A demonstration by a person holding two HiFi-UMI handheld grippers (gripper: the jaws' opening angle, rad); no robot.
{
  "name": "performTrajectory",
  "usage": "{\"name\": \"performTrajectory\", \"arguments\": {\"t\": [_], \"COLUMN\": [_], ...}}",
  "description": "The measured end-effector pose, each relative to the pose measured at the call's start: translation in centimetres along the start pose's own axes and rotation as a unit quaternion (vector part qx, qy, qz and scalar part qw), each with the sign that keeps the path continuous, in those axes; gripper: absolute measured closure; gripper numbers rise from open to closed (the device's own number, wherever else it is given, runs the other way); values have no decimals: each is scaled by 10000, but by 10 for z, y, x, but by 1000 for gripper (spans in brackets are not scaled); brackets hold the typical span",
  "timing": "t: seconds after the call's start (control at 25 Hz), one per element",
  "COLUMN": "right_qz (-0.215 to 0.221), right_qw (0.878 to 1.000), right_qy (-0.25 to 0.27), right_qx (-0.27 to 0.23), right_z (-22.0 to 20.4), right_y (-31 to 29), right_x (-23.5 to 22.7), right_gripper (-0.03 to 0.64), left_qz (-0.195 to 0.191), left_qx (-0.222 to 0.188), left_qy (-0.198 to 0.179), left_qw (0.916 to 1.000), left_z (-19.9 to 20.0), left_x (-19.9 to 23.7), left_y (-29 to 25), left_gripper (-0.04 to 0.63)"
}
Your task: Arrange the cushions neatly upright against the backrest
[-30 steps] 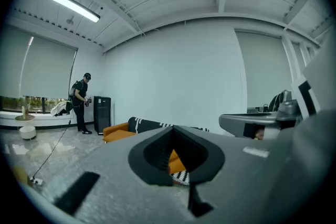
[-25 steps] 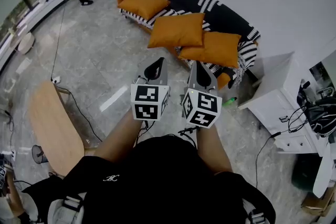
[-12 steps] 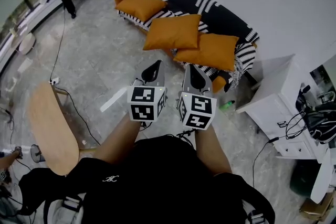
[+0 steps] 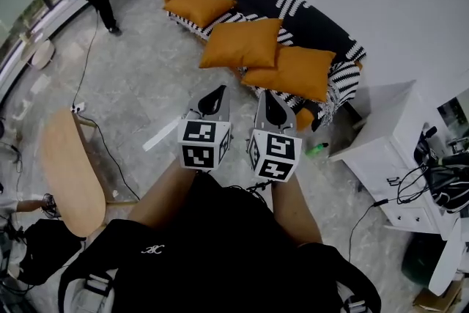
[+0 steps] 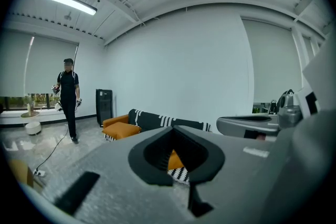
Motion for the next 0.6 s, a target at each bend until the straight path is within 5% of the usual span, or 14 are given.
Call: {"name": "performTrajectory", "arguments": {"t": [0.6], "right_qz": [120], "right_qw": [9995], "right_qy": [286], "right_qx": [-35], "right_z": [6], "right_y": [-85], "right_x": [-13], "right_gripper": [607], "left_qz": [24], "left_qx": [-98], "left_qy": [-6], "left_qw": [9999], "left_z": [11], "left_x": [42], "left_y": [-78], "left_gripper": [588]}}
Point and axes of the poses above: the fingertips, and each gripper's own axes: y backward along the fingers, x to its left, z out of its top, the point moved 2 cm from there along y, backward along the fingers, and after that the axes turned 6 degrees about z, right-handed, at the moved point
